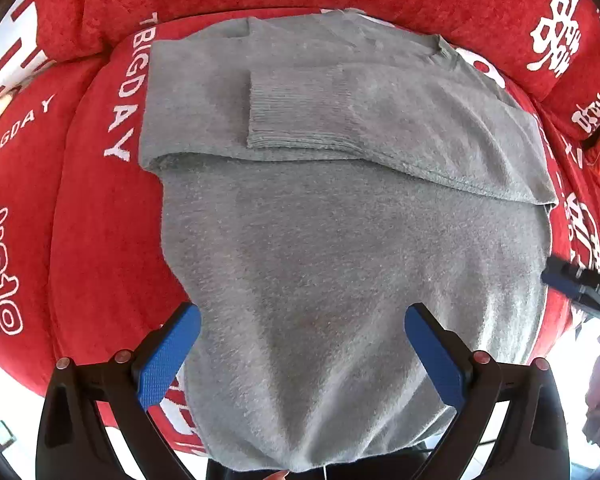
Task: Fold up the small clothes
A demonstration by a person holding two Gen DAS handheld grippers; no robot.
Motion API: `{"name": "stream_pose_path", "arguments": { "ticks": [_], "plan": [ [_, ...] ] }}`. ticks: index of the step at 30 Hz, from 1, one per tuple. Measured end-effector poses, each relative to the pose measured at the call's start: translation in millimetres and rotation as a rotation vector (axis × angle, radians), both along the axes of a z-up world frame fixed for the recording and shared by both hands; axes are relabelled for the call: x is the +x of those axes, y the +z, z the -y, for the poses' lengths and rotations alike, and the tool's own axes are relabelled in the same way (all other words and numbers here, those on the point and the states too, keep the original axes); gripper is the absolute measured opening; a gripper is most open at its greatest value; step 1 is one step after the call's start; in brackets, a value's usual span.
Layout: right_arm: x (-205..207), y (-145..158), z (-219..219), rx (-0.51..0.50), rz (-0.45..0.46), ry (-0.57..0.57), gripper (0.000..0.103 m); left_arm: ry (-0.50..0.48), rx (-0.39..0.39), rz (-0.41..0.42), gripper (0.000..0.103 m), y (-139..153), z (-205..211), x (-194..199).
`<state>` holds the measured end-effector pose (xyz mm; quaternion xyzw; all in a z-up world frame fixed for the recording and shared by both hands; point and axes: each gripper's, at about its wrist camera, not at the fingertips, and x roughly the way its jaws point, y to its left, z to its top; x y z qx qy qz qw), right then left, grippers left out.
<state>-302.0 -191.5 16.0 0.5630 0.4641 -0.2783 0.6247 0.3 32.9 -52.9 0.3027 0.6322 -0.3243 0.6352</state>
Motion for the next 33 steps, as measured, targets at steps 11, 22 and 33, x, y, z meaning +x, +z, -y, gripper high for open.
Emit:
{"name": "stream_pose_path", "arguments": {
  "ticks": [11,22,33],
  "plan": [
    [-50.9,-13.2,78.0,-0.005,0.131,-0.286,0.058,0.046,-0.010,-0.013,0.102,-6.7,15.6,3.4],
    [-48.2,-46.4,106.9,0.149,0.361,-0.259,0.058,0.055,-0.030,-0.009,0.102,-13.2,39.4,-1.2],
    [-6.9,-22.9,104.0,-0.007,0.151,-0.017,0.016,0.052,-0.016,0.005,0.102,-26.0,54.4,-12.8]
  ]
}}
